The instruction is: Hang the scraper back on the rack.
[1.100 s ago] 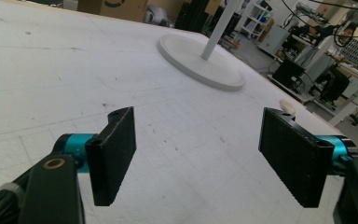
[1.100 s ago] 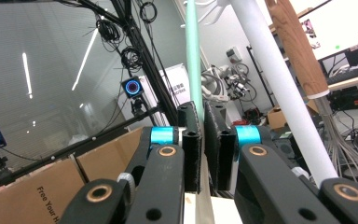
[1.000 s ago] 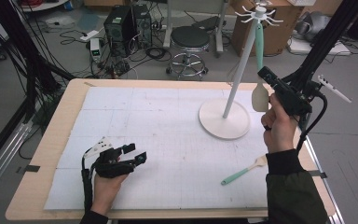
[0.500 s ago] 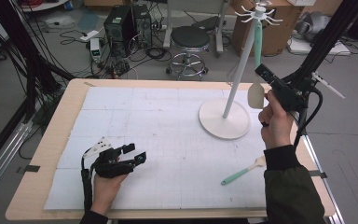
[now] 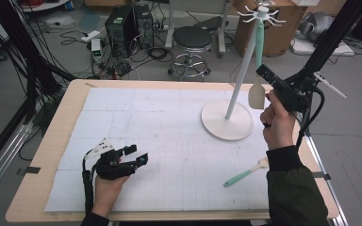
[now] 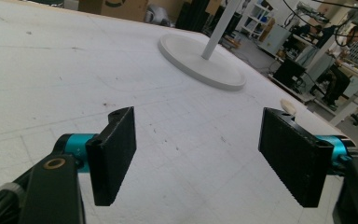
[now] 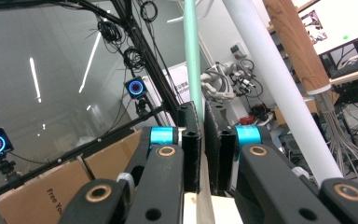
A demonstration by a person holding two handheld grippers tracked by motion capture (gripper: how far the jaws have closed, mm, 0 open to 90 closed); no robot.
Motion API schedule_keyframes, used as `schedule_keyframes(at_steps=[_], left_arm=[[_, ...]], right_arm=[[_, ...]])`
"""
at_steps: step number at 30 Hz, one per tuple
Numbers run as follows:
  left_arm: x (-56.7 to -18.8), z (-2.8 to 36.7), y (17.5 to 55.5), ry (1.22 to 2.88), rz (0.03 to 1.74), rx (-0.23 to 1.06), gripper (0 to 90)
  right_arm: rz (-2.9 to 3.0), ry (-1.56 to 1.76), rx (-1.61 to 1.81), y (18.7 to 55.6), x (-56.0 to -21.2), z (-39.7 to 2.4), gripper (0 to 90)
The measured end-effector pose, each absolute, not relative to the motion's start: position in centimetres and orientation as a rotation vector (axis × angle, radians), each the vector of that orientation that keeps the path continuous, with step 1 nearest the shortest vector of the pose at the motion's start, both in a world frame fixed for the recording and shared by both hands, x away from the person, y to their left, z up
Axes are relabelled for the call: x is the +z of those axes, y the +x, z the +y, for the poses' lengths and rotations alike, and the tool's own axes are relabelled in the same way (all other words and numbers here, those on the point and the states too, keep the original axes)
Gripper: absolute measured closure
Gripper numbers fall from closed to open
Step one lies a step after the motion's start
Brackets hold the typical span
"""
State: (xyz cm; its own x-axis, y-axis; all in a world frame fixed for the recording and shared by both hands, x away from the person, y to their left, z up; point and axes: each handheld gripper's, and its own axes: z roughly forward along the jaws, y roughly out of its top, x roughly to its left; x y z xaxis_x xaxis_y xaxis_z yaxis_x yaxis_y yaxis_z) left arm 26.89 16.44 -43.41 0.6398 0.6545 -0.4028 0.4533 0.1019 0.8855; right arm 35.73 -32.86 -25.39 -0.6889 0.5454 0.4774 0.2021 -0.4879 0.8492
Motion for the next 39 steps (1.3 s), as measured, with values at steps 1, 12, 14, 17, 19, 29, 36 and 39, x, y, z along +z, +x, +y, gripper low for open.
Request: schedule_keyframes(at_steps=[1, 12, 14, 17, 19, 29, 36, 39], left_arm=[[-43.4, 16.4, 26.9, 1.532, 0.960, 0.189, 28.2], [-43.3, 16.4, 26.8, 1.533, 0.955, 0.196, 28.3], [-43.3, 16.4, 26.8, 1.535, 0.954, 0.194, 28.3], [-43.3, 16.4, 26.8, 1.533, 0.953, 0.195, 28.3], [-43.3, 16.3, 26.7, 1.534, 0.951, 0.196, 28.3], [-43.3, 16.3, 26.8, 1.534, 0.946, 0.194, 28.3], [-43.2, 16.3, 26.7, 1.537, 0.941, 0.197, 28.3], [-43.2, 16.3, 26.7, 1.539, 0.941, 0.196, 28.3]], right_arm=[[1.452, 1.110, 2.270, 35.7, -25.4, -32.8, 85.0], [1.455, 1.180, 2.058, 35.4, -25.2, -32.4, 54.7], [1.453, 1.179, 2.052, 35.3, -25.1, -32.5, 54.8], [1.449, 1.168, 2.056, 35.1, -25.0, -32.7, 54.4], [1.446, 1.163, 2.060, 35.0, -24.9, -32.8, 53.4], [1.425, 1.125, 2.129, 34.8, -24.0, -33.1, 55.8], [1.397, 1.116, 2.143, 34.8, -23.3, -33.3, 55.5], [1.398, 1.115, 2.145, 34.8, -23.2, -33.2, 54.7]])
